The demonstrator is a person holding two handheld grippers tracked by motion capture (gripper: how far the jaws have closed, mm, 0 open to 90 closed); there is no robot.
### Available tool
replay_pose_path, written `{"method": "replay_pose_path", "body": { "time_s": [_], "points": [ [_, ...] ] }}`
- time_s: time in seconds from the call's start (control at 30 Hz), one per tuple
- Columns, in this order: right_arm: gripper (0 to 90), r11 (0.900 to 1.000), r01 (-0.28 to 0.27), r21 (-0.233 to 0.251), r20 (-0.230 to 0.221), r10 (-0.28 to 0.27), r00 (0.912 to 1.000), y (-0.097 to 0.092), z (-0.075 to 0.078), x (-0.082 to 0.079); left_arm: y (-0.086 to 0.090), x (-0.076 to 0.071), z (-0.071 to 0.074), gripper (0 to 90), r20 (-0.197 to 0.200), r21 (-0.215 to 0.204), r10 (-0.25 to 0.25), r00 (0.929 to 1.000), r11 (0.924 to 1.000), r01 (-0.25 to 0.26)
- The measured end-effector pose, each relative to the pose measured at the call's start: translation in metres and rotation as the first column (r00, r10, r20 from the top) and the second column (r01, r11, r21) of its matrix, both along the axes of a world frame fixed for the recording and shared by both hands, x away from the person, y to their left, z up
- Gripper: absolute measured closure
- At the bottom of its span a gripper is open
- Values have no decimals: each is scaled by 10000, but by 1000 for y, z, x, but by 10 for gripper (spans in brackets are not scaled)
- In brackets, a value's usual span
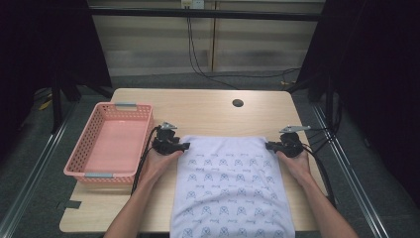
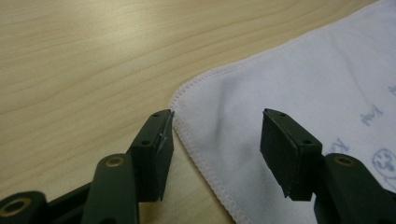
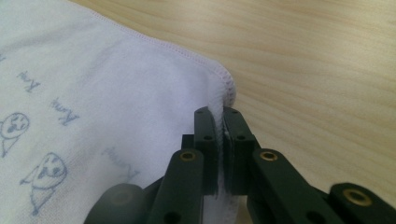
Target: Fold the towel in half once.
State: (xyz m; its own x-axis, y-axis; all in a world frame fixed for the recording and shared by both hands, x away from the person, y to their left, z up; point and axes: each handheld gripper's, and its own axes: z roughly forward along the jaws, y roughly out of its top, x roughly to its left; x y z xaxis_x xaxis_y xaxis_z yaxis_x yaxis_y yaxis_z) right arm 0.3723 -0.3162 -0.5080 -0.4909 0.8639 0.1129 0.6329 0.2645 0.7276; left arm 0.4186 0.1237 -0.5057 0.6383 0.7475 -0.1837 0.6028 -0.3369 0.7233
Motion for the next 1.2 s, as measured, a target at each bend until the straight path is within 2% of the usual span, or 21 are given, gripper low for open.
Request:
{"method": "replay_pose_path", "body": {
  "time_s": [0.07, 0.13, 0.2, 0.23, 0.3, 0.33, 0.37, 0.4, 0.43, 0.5, 0.57, 0.6, 0.67, 0.77, 0.8, 0.83, 0.87, 0.97, 1.03, 1.1, 1.2],
  "points": [
    [855, 10000, -10, 42, 47, 10, 10000, 1, 1, -1, -5, 0, 0, 446, -156, -15, -182, 9997, 9998, 181],
    [853, 10000, -72, 66, 147, 71, 9999, 1, 3, -1, -12, 0, 1, 465, -46, 135, -316, 9995, 9994, 317],
    [853, 9998, -71, 211, 159, 68, 9999, -1, 5, -1, -14, 2, 1, 574, -73, 170, -353, 9994, 9992, 354],
    [855, 9992, -66, 394, 163, 60, 9998, -2, 6, -1, -14, 3, 0, 692, -267, -101, -602, 9978, 9981, 600],
    [858, 9984, -106, 547, 234, 93, 9997, -3, 10, -2, -15, 0, 1, 855, 116, -152, -490, 9987, 9987, 491],
    [859, 9977, -131, 661, 277, 113, 9996, -3, 12, -2, -13, 1, 3, 862, -149, -738, -680, 9976, 9950, 667],
    [859, 9962, -159, 856, 373, 127, 9992, -4, 17, -4, -12, 1, 5, 864, -184, -883, -765, 9969, 9933, 746],
    [859, 9959, -164, 886, 446, 124, 9989, -5, 20, -5, -11, -1, 11, 866, 42, -848, -791, 9969, 9933, 792],
    [859, 9954, -180, 941, 526, 131, 9985, -6, 25, -5, -8, -2, 19, 866, 80, -1127, -858, 9963, 9899, 862],
    [859, 9924, -146, 1224, 791, 49, 9969, -11, 38, -6, -3, -4, 34, 867, 364, -1176, -883, 9954, 9888, 920],
    [859, 9902, -136, 1388, 1059, -12, 9944, -14, 53, -5, 3, -6, 52, 867, 650, -1400, -935, 9935, 9849, 1018],
    [859, 9898, -183, 1411, 1186, 14, 9929, -15, 60, -4, 5, -7, 65, 867, 859, -1663, -922, 9920, 9804, 1055],
    [859, 9880, -224, 1529, 1502, -8, 9887, -15, 78, -3, 7, -8, 82, 867, 1217, -1595, -1036, 9871, 9796, 1225],
    [860, 9847, -221, 1729, 1949, -123, 9807, -17, 105, 7, 10, 0, 107, 867, 1583, -1779, -792, 9842, 9782, 1073],
    [860, 9832, -165, 1820, 2040, -213, 9787, -18, 112, 11, 13, 9, 120, 867, 1699, -2049, -678, 9831, 9734, 1025],
    [860, 9832, -165, 1820, 2040, -213, 9787, -18, 112, 11, 13, 9, 120, 868, 1699, -2049, -678, 9831, 9734, 1025],
    [861, 9794, -101, 2018, 2212, -355, 9746, -19, 125, 21, 14, 14, 126, 868, 1834, -2051, -682, 9807, 9730, 1060],
    [862, 9797, 23, 2005, 2380, -510, 9699, -17, 143, 37, 16, 26, 145, 869, 2113, -2171, -480, 9762, 9715, 948],
    [862, 9793, 40, 2022, 2527, -561, 9659, -16, 157, 46, 18, 32, 159, 868, 2279, -2449, -299, 9732, 9656, 870],
    [862, 9766, 80, 2151, 2734, -681, 9595, -15, 173, 52, 18, 35, 174, 869, 2513, -2269, -312, 9674, 9697, 902],
    [863, 9722, -52, 2342, 3162, -711, 9460, -14, 190, 50, 21, 27, 181, 869, 2700, -2661, -399, 9620, 9571, 1143]
  ]
}}
